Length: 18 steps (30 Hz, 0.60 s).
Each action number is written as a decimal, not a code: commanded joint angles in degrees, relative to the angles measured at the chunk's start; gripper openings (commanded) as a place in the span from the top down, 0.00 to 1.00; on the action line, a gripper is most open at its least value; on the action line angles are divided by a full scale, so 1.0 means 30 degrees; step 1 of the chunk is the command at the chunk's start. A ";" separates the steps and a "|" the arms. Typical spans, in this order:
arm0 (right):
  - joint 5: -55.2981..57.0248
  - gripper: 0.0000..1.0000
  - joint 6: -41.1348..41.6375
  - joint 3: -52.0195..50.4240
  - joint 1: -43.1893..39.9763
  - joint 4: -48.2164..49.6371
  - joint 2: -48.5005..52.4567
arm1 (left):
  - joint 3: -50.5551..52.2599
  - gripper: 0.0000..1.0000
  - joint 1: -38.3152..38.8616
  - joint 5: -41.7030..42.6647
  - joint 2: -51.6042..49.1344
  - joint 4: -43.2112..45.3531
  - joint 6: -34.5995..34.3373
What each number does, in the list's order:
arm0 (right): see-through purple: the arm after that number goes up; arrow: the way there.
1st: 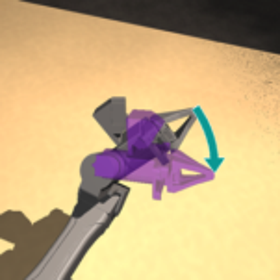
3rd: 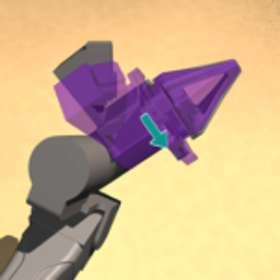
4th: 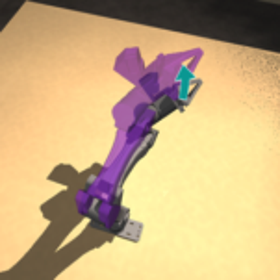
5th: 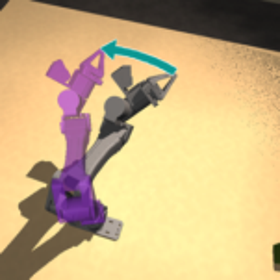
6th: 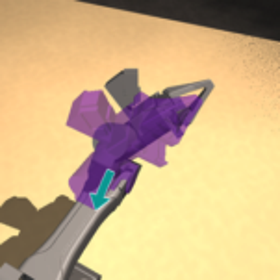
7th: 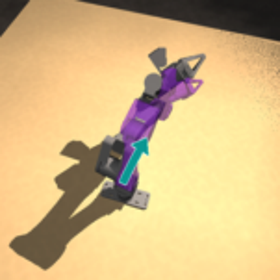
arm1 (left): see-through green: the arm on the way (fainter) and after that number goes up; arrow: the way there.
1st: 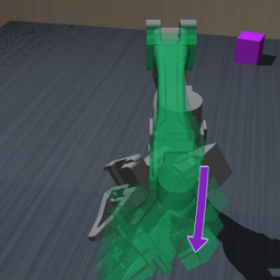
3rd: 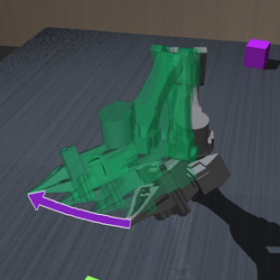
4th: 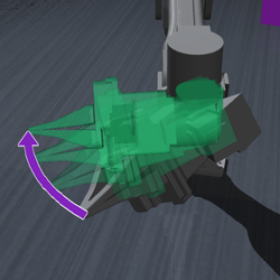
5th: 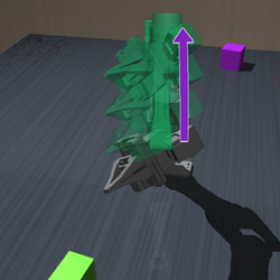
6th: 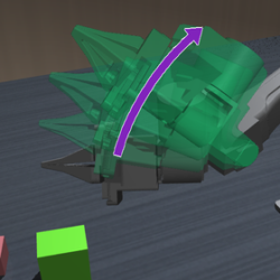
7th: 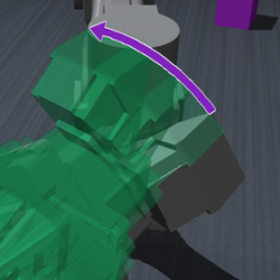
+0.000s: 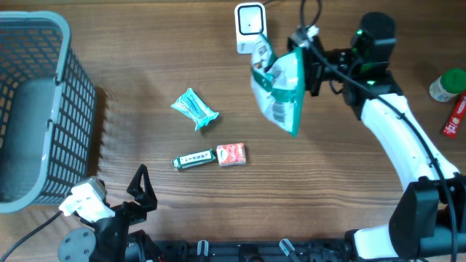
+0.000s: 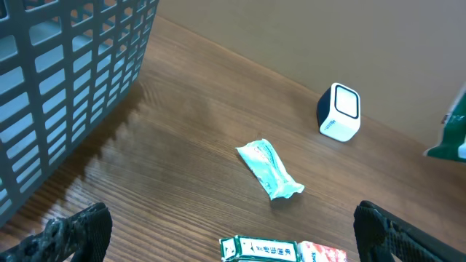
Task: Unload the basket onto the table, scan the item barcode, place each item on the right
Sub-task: 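Hold the gloves pack under the scanner, turning it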
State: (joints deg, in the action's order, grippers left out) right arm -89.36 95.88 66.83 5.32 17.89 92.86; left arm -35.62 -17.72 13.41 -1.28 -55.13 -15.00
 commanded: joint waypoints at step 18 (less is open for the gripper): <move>-0.0634 0.96 -1.1038 0.0036 -0.1967 0.0357 0.0321 | 0.0051 0.00 0.0117 0.0015 0.0015 0.0044 -0.0160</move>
State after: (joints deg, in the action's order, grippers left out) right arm -89.36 83.20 66.83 -0.86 18.13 92.92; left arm -35.62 -17.72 13.41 -1.28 -55.13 -15.00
